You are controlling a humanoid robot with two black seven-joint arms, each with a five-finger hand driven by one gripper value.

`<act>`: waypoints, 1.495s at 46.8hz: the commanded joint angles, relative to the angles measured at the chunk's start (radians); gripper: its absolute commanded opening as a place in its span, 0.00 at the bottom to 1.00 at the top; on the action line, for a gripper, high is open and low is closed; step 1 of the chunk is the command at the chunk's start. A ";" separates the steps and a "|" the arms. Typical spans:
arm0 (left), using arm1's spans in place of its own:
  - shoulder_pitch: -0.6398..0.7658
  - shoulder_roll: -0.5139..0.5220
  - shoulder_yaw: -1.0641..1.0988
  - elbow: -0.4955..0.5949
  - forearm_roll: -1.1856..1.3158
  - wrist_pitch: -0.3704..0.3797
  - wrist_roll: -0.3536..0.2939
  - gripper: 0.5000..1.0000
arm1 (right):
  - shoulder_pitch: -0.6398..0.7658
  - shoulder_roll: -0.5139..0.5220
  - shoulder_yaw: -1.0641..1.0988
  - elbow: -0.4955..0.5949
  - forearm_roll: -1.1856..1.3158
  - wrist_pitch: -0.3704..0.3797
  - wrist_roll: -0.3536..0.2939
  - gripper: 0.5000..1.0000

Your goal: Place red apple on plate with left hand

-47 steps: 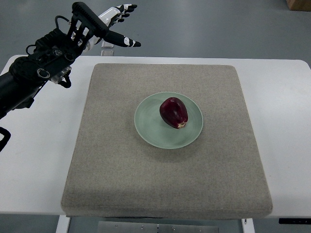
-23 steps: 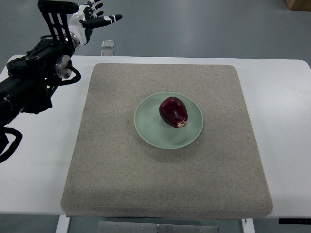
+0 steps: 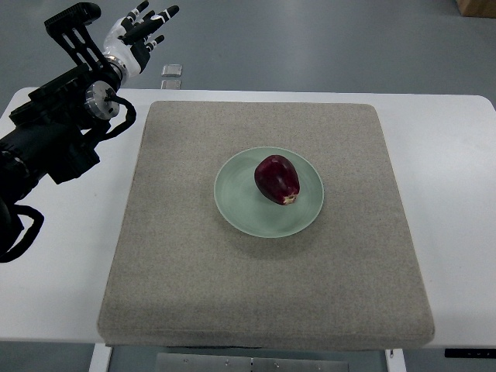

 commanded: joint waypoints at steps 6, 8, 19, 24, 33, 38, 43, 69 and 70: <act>0.010 -0.005 -0.002 0.077 -0.008 -0.153 0.001 0.99 | 0.000 0.000 0.000 0.000 0.000 0.000 0.000 0.93; 0.012 -0.009 -0.002 0.085 -0.008 -0.167 0.001 0.99 | 0.000 0.000 0.000 0.000 0.000 0.000 0.000 0.93; 0.023 -0.017 -0.003 0.091 -0.009 -0.260 0.001 0.99 | 0.000 0.000 0.000 0.000 0.000 0.000 0.000 0.93; 0.033 -0.018 -0.008 0.095 -0.012 -0.284 0.001 0.99 | 0.000 0.000 0.000 0.000 0.000 0.000 0.000 0.93; 0.052 -0.018 -0.043 0.098 -0.047 -0.284 0.002 0.99 | 0.000 0.000 0.000 0.000 0.000 0.000 0.000 0.93; 0.052 -0.020 -0.043 0.097 -0.086 -0.288 0.002 0.99 | 0.000 0.000 0.000 0.000 0.000 0.000 0.000 0.93; 0.053 -0.020 -0.040 0.092 -0.093 -0.288 0.001 0.99 | 0.000 0.000 0.000 0.000 0.000 0.000 0.000 0.93; 0.086 -0.011 -0.041 0.086 -0.075 -0.294 -0.002 0.99 | 0.000 0.000 0.000 0.000 0.000 0.000 0.000 0.92; 0.086 -0.009 -0.043 0.088 -0.074 -0.296 -0.002 0.99 | 0.000 0.000 0.000 0.000 0.000 0.000 0.000 0.93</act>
